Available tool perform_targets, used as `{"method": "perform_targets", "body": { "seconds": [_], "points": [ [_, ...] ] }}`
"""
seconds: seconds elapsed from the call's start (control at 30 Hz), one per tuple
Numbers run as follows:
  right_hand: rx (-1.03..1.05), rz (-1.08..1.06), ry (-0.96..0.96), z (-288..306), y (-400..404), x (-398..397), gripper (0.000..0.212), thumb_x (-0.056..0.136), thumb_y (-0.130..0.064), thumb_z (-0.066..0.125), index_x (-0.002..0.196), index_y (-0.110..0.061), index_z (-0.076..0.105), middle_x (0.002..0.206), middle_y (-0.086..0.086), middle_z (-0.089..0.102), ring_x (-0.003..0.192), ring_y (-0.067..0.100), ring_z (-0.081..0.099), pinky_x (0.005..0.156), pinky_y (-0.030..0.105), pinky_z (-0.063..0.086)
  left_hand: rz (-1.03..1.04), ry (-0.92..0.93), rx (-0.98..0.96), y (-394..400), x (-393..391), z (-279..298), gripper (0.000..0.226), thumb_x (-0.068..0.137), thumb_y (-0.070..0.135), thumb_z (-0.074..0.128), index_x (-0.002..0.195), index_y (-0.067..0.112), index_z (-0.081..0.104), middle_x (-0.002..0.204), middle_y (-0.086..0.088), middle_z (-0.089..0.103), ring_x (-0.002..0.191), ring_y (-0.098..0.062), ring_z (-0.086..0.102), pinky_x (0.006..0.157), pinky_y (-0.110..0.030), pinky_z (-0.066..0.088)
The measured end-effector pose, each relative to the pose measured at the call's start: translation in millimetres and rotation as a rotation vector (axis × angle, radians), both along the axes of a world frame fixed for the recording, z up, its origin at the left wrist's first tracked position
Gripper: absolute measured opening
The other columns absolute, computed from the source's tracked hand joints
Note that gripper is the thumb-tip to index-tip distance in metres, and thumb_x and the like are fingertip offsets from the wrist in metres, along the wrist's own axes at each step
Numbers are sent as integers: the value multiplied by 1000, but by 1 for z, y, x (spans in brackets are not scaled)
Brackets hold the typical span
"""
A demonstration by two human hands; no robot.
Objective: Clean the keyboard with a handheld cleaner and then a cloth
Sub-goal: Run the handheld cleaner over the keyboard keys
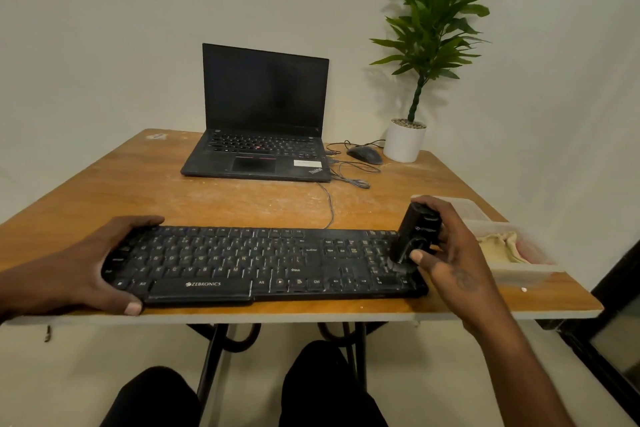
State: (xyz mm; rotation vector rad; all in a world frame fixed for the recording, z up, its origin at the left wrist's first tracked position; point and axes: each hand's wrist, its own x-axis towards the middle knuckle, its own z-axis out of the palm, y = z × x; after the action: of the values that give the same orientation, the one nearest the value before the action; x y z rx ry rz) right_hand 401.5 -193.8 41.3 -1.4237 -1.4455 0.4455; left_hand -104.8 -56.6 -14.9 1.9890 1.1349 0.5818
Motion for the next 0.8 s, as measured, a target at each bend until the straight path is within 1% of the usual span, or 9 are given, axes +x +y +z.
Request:
{"method": "perform_targets", "body": {
  "seconds": [0.1,0.2,0.27,0.33,0.43,0.53,0.63,0.73,0.8],
  "points": [
    [-5,-43,-79,5,24,-5,77,83,13,58,129,-48,47,109,-22,61,97,-5,61,84,38,59,-13,35,9,-1,-2,2,139,33,54,108,154,54,40,153,13,47,132,-25,55,100,-55,50],
    [-16,-66,-120,9,49,-7,79,83,9,59,131,-51,43,107,-20,61,96,2,62,88,48,56,-23,62,37,1,-2,1,138,32,56,107,153,52,41,153,13,45,132,-26,54,100,-55,49],
    [-25,-72,-126,11,56,-8,79,84,8,59,133,-52,42,108,-19,61,98,2,60,90,49,55,-18,74,61,2,-2,0,137,32,59,106,153,53,43,152,14,45,131,-26,54,100,-54,48],
    [-21,-89,-119,11,51,-8,79,85,8,59,132,-52,42,109,-20,60,98,2,60,89,49,56,-18,82,71,2,-1,1,135,31,62,105,152,54,43,150,16,45,130,-24,54,98,-53,49],
    [-15,-89,-65,6,26,-3,78,84,12,59,131,-49,46,112,-20,60,100,0,61,90,45,57,1,88,67,0,1,3,134,31,68,102,150,58,41,149,21,43,129,-16,53,96,-48,51],
    [1,-27,24,2,-10,3,77,83,18,58,131,-42,50,116,-24,60,109,-1,59,95,35,53,31,139,73,-2,2,4,134,32,75,98,151,60,37,149,24,41,130,-11,52,101,-44,50],
    [-6,26,55,0,-32,5,78,83,21,57,131,-40,51,114,-27,61,108,0,61,86,22,54,15,158,32,-3,0,6,134,29,77,97,149,62,38,148,21,42,130,-15,52,102,-46,48],
    [-7,22,21,0,-26,2,79,83,19,58,133,-42,50,117,-25,61,111,1,61,88,22,53,-3,174,4,-8,0,10,136,28,75,98,149,61,40,148,17,43,130,-21,52,100,-49,48],
    [5,-11,-21,1,-10,-1,79,83,17,58,130,-46,50,117,-24,61,110,1,61,89,23,52,44,187,38,-8,5,10,143,26,80,95,154,52,39,152,14,42,134,-22,50,105,-53,48]
  ]
}}
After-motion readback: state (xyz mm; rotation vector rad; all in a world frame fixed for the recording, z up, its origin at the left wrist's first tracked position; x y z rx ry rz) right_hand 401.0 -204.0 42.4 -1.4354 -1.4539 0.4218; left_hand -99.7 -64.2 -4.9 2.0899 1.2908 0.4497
